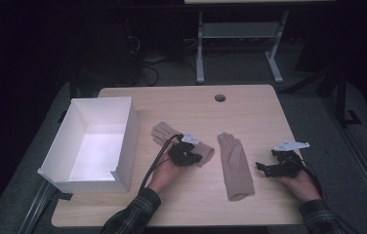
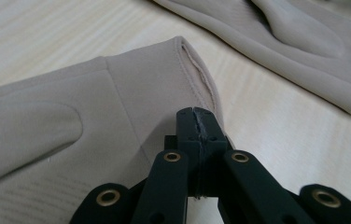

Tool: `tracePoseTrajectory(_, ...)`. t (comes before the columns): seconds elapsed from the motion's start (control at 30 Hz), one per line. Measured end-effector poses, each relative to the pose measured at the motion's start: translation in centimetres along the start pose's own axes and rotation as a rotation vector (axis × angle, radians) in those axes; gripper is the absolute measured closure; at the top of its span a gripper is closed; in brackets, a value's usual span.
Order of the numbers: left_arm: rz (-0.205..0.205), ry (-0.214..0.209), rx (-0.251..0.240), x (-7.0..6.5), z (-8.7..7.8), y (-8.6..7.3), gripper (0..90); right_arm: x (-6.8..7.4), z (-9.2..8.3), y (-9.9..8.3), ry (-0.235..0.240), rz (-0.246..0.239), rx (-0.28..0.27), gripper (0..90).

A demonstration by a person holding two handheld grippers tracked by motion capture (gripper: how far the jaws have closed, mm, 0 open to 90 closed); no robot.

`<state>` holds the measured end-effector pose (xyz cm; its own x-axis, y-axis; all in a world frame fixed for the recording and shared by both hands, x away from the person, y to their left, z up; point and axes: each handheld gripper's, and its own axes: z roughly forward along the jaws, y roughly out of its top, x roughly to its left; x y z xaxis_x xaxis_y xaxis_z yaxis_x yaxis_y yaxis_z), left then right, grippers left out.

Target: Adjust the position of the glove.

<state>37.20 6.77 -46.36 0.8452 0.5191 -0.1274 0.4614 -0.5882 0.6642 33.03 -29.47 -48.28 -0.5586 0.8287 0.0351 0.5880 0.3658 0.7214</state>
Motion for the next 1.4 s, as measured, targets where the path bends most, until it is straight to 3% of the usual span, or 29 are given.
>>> tracePoseTrajectory(0.33, 0.004, -0.02, 0.035, -0.8, -1.7, -1.6, 89.8, 0.0, 0.0, 0.0, -0.001, -0.001, 0.0, 12.9)
tracePoseTrajectory(0.47, -0.021, -0.016, 0.027, -1.1, -2.5, -2.5, 89.8, 0.0, 0.0, 0.0, -0.001, -0.002, 0.0, 12.9)
tracePoseTrajectory(0.7, -0.012, -0.003, 0.051, -1.4, -3.8, -3.6, 89.8, 0.0, 0.0, 0.0, -0.002, 0.001, 0.0, 12.9)
tracePoseTrajectory(1.13, -0.058, 0.013, 0.064, -1.8, -6.3, -6.1, 89.8, 0.0, 0.0, 0.0, -0.002, 0.001, 0.0, 12.9)
tracePoseTrajectory(1.3, -0.053, 0.024, 0.04, -1.7, -6.7, -5.3, 89.7, 0.0, 0.1, 0.0, -0.004, -0.001, -0.003, 12.9)
tracePoseTrajectory(1.4, -0.052, 0.049, 0.008, -1.1, -6.6, -3.5, 89.7, 0.0, 0.1, 0.0, -0.005, -0.001, -0.002, 12.9)
